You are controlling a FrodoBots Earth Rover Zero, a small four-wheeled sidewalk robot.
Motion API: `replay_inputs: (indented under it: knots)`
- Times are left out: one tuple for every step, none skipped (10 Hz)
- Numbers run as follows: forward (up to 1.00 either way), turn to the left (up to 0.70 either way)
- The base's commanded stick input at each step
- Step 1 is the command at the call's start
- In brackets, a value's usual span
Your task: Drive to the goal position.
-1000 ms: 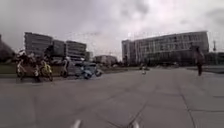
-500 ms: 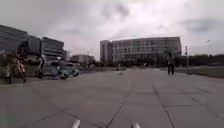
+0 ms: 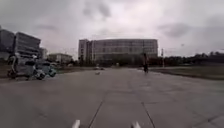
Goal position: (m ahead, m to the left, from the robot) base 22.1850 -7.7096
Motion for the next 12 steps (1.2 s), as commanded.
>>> replay_inputs:
  knots:
    - [0.7, 0.0]
    - [0.7, 0.0]
    - [0.7, -0.02]
    - [0.7, -0.16]
    - [0.7, -0.31]
    - [0.7, -0.2]
    - [0.7, -0.03]
    - [0.7, 0.0]
    - [0.7, 0.0]
    - [0.7, -0.21]
    - [0.7, -0.24]
    - [0.7, -0.05]
